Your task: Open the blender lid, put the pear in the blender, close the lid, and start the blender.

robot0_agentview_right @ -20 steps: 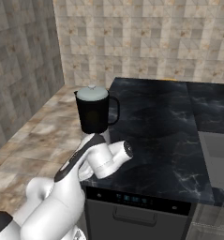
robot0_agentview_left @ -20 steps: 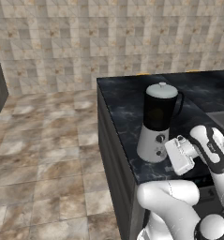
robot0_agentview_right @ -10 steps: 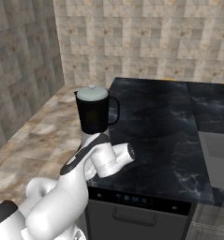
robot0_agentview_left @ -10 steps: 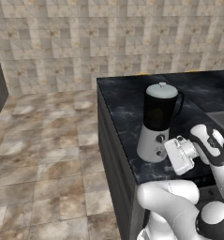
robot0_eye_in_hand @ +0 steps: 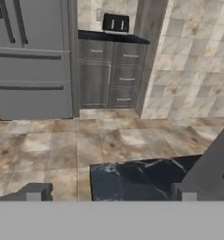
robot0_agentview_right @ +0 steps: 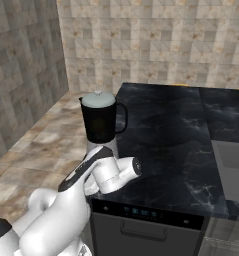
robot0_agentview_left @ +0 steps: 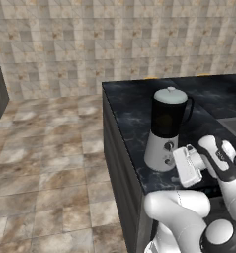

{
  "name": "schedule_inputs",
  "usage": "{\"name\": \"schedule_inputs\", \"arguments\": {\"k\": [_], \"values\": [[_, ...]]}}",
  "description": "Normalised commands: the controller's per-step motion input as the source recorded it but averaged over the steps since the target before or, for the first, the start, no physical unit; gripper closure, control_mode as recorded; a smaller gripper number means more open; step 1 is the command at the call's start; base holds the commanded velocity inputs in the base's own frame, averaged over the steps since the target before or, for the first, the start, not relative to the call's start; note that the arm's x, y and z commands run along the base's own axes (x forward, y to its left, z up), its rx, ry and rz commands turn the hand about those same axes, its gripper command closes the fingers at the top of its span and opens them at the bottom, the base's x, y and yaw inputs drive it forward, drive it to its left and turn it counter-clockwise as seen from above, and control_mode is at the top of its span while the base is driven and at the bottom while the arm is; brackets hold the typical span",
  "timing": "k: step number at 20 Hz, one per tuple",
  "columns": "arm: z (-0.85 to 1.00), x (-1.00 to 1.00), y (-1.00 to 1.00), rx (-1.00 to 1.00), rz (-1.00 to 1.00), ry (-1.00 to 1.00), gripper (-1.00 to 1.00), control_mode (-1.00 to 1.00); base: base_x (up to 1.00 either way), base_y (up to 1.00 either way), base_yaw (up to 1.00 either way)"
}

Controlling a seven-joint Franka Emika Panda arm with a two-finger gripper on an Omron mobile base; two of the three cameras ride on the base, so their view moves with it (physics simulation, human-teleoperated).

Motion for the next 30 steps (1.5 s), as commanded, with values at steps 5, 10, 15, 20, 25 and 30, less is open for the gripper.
{"name": "schedule_inputs", "arguments": {"k": [5,10,15,20,25,30], "values": [[-0.26,0.15,0.0,0.0,-0.11,0.0,-1.0,-1.0,0.0,0.0,0.0],[-0.27,0.0,0.0,0.0,-0.22,-0.03,-1.0,-1.0,0.0,0.0,0.0],[-0.09,0.05,0.06,0.0,-0.24,-0.08,-1.0,-1.0,0.0,0.0,0.0],[-0.06,0.1,0.21,0.06,-0.08,-0.1,-1.0,-1.0,0.0,0.0,0.0],[-0.27,0.0,0.29,0.11,0.0,-0.02,-1.0,-1.0,0.0,0.0,0.0],[-0.2,0.0,0.3,0.12,0.0,-0.01,-1.0,-1.0,0.0,0.0,0.0]]}}
